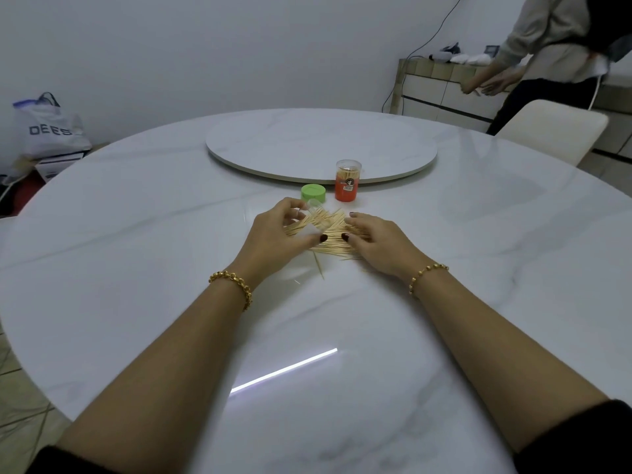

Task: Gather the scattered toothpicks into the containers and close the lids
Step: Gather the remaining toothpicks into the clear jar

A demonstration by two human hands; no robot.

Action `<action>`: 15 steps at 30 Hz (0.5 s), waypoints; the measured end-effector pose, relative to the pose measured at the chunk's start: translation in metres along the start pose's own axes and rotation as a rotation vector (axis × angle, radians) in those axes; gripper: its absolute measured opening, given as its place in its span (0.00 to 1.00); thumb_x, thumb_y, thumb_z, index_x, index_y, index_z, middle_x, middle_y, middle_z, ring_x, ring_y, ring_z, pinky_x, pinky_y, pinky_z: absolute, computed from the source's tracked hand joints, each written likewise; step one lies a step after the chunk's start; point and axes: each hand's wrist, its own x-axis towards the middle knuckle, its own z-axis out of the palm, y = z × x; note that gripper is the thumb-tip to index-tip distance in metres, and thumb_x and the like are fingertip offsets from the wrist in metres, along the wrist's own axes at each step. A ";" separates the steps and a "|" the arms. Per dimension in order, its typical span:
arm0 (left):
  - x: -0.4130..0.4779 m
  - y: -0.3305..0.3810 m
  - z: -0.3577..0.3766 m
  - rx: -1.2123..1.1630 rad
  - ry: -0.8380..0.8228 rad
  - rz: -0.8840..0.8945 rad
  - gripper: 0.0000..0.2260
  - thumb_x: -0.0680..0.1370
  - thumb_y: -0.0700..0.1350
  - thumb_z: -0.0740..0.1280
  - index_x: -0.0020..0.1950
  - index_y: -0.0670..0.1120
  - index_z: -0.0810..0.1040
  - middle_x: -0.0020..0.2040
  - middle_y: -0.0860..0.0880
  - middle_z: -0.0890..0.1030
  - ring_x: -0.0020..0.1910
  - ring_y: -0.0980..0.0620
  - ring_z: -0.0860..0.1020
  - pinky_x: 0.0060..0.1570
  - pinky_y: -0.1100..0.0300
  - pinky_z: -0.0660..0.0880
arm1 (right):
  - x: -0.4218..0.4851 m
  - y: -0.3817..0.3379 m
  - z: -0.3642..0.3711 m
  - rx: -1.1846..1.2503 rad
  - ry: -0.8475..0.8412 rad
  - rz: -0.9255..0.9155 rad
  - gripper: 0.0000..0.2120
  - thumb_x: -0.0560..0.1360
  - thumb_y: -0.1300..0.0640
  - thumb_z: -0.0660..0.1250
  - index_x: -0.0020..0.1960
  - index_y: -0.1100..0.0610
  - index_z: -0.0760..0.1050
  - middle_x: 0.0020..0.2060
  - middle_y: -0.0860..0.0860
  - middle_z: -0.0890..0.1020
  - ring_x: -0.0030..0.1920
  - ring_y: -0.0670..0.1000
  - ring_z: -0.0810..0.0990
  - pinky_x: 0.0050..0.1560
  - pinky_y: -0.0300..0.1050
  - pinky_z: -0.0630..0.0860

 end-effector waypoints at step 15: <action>-0.001 -0.003 -0.001 0.007 0.019 -0.015 0.22 0.68 0.50 0.77 0.59 0.50 0.75 0.53 0.53 0.78 0.53 0.54 0.76 0.43 0.75 0.68 | -0.001 -0.005 0.008 -0.231 0.201 -0.189 0.10 0.78 0.53 0.64 0.56 0.52 0.81 0.54 0.47 0.82 0.58 0.51 0.76 0.72 0.56 0.54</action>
